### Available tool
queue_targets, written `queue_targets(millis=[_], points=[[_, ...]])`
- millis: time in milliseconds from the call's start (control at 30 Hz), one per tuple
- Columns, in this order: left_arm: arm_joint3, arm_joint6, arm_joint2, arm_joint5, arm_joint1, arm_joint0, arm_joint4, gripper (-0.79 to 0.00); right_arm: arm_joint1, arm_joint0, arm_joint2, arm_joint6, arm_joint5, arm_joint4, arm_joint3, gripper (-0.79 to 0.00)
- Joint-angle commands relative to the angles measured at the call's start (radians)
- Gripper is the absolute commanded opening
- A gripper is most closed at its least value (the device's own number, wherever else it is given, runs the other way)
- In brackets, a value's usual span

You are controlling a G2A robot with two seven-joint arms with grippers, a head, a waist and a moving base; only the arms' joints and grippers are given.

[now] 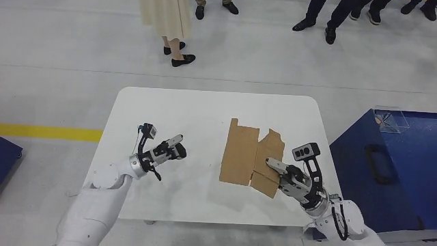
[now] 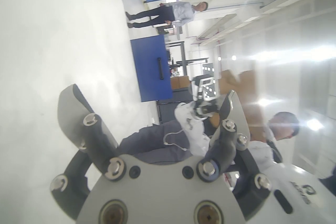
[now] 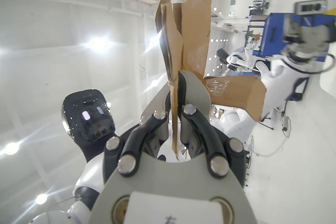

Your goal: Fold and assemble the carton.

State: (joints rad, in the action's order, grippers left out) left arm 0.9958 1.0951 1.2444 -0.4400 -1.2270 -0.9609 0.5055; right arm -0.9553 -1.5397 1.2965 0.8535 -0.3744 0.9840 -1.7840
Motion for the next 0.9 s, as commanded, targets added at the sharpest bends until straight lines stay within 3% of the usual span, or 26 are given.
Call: queue_targets(millis=[0, 200, 300, 400, 500, 533, 567, 600, 867], points=[[0.045, 0.118, 0.031, 0.1, 0.01, -0.009, 0.091, 0.0, -0.005, 0.0, -0.017, 0.012, 0.006, 0.004, 0.018, -0.785], [0.162, 0.264, 0.024, 0.241, 0.021, -0.054, 0.149, 0.0, -0.023, 0.023, -0.089, 0.047, 0.017, -0.002, 0.056, -0.785], [0.215, 0.294, 0.007, 0.269, 0.022, -0.079, 0.157, 0.0, -0.033, 0.04, -0.129, 0.048, 0.025, -0.01, 0.078, -0.785], [0.266, 0.309, -0.018, 0.296, 0.021, -0.105, 0.163, -0.12, -0.045, 0.063, -0.169, 0.038, 0.019, -0.035, 0.097, -0.785], [0.303, 0.302, -0.039, 0.302, 0.021, -0.124, 0.149, -0.397, -0.057, 0.083, -0.206, 0.031, 0.015, -0.056, 0.11, -0.785], [0.309, 0.3, -0.044, 0.304, 0.021, -0.128, 0.149, -0.437, -0.06, 0.088, -0.214, 0.027, 0.011, -0.059, 0.114, -0.785], [0.313, 0.298, -0.049, 0.306, 0.021, -0.131, 0.148, -0.551, -0.063, 0.092, -0.222, 0.025, 0.01, -0.063, 0.116, -0.785], [0.315, 0.295, -0.052, 0.306, 0.021, -0.132, 0.147, -0.785, -0.066, 0.096, -0.229, 0.025, 0.011, -0.067, 0.12, -0.785], [0.319, 0.306, -0.058, 0.3, 0.023, -0.132, 0.134, -0.785, -0.077, 0.109, -0.246, 0.024, 0.016, -0.084, 0.135, -0.785]])
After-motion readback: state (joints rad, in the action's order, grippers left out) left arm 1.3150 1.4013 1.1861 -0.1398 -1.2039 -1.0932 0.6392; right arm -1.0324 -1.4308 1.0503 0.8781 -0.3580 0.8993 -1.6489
